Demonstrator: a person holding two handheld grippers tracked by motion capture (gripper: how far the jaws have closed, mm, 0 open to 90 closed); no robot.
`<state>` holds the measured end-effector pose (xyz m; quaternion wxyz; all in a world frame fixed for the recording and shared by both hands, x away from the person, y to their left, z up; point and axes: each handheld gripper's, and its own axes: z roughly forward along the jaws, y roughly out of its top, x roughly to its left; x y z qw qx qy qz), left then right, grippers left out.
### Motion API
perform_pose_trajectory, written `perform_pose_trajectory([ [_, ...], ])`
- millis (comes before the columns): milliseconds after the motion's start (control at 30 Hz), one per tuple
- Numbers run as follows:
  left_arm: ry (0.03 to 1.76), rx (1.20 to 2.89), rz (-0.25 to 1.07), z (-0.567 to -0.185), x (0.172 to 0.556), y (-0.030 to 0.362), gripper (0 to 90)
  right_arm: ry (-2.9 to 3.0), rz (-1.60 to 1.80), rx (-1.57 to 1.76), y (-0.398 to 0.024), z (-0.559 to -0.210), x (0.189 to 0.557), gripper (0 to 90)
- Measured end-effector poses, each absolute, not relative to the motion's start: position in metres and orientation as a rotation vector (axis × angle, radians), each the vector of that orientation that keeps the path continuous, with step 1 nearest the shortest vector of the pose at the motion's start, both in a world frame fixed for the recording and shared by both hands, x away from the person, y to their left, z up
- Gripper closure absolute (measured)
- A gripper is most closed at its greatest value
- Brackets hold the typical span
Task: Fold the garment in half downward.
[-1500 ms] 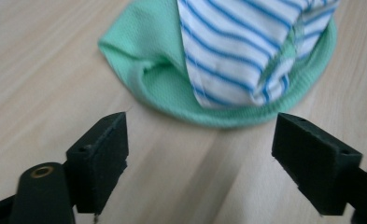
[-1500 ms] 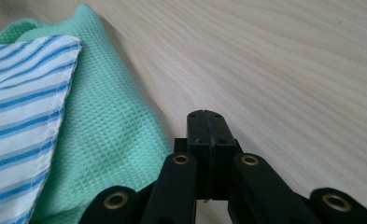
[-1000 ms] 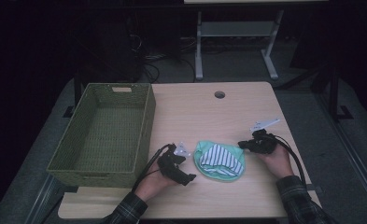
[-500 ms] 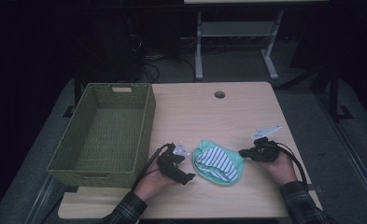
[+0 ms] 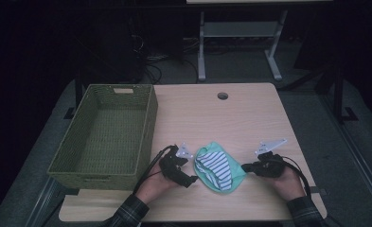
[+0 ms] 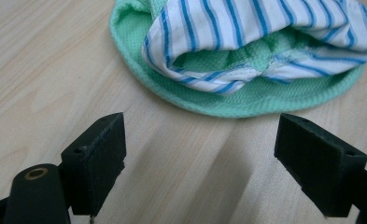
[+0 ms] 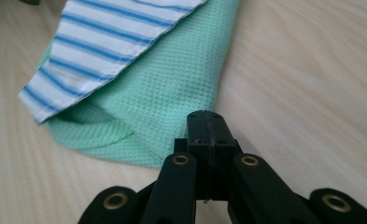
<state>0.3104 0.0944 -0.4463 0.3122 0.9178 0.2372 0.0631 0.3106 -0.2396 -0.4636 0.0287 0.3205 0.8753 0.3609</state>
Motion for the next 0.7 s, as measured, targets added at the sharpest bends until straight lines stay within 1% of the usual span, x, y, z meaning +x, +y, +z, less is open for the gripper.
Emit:
perform_pose_trajectory([
  [233, 0.612, 2.424, 0.159, -0.447, 0.31, 0.093, 16.0, 2.713, 1.121, 0.959, -0.232, -0.465, 0.293, 89.9],
  [367, 0.611, 2.423, 0.161, -0.447, 0.31, 0.092, 16.0, 2.672, 1.142, 0.962, -0.236, -0.462, 0.291, 89.7],
  [467, 0.611, 2.422, 0.16, -0.447, 0.309, 0.092, 16.0, 2.649, 1.143, 0.975, -0.239, -0.462, 0.292, 87.1],
  [500, 0.609, 2.424, 0.156, -0.447, 0.309, 0.092, 16.0, 2.641, 1.14, 0.991, -0.241, -0.461, 0.292, 84.7],
  [533, 0.603, 2.425, 0.157, -0.447, 0.309, 0.091, 16.0, 2.602, 1.123, 1.003, -0.244, -0.461, 0.293, 78.0],
  [567, 0.603, 2.425, 0.157, -0.447, 0.309, 0.091, 16.0, 2.602, 1.123, 1.003, -0.244, -0.461, 0.293, 78.0],
  [600, 0.6, 2.425, 0.159, -0.447, 0.309, 0.091, 16.0, 2.56, 1.113, 1.027, -0.249, -0.461, 0.294, 70.3],
  [633, 0.598, 2.425, 0.162, -0.447, 0.309, 0.091, 16.0, 2.56, 1.113, 1.027, -0.249, -0.461, 0.294, 70.3],
  [700, 0.597, 2.429, 0.158, -0.447, 0.309, 0.09, 16.0, 2.518, 1.102, 1.058, -0.255, -0.461, 0.295, 62.2],
])
